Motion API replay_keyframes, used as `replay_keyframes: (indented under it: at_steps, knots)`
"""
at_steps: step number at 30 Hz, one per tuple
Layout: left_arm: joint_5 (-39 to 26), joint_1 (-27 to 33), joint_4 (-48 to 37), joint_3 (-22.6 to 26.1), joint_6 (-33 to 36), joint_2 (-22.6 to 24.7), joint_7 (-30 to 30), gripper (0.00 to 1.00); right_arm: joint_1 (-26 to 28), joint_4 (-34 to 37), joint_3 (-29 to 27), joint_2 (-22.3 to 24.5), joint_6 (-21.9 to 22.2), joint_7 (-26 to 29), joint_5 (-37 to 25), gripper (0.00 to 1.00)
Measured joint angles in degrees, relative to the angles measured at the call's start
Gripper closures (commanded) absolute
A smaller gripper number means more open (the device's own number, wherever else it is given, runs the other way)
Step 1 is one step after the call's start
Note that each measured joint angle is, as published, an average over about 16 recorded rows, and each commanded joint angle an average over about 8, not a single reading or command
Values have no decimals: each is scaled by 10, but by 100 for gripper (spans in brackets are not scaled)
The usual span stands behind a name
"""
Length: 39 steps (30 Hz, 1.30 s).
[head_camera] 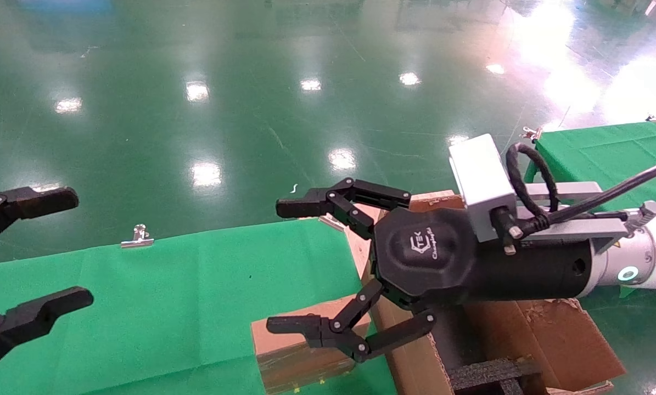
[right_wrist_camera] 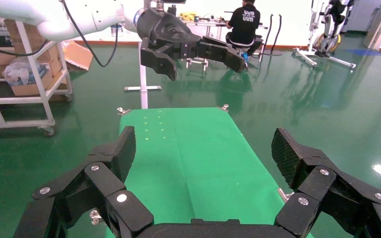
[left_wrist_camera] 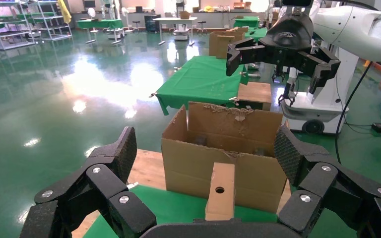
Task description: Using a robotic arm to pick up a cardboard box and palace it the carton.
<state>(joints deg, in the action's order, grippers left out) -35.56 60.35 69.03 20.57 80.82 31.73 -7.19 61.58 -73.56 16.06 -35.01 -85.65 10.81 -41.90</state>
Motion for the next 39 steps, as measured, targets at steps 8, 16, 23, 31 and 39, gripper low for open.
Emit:
replay_keyframes:
  at_steps: [8, 16, 23, 31, 39]
  knots:
    - [0, 0, 0, 0, 0, 0, 0, 0, 0, 0, 0, 0, 0, 0, 0, 0]
    - [0, 0, 0, 0, 0, 0, 0, 52, 0, 0, 0, 0, 0, 0, 0, 0]
    - [0, 0, 0, 0, 0, 0, 0, 100, 0, 0, 1, 0, 0, 0, -3, 0]
    - [0, 0, 0, 0, 0, 0, 0, 100, 8, 0, 18, -1, 6, 6, -41, 0]
    - [0, 0, 0, 0, 0, 0, 0, 100, 27, 15, 58, -15, 16, 11, -128, 0]
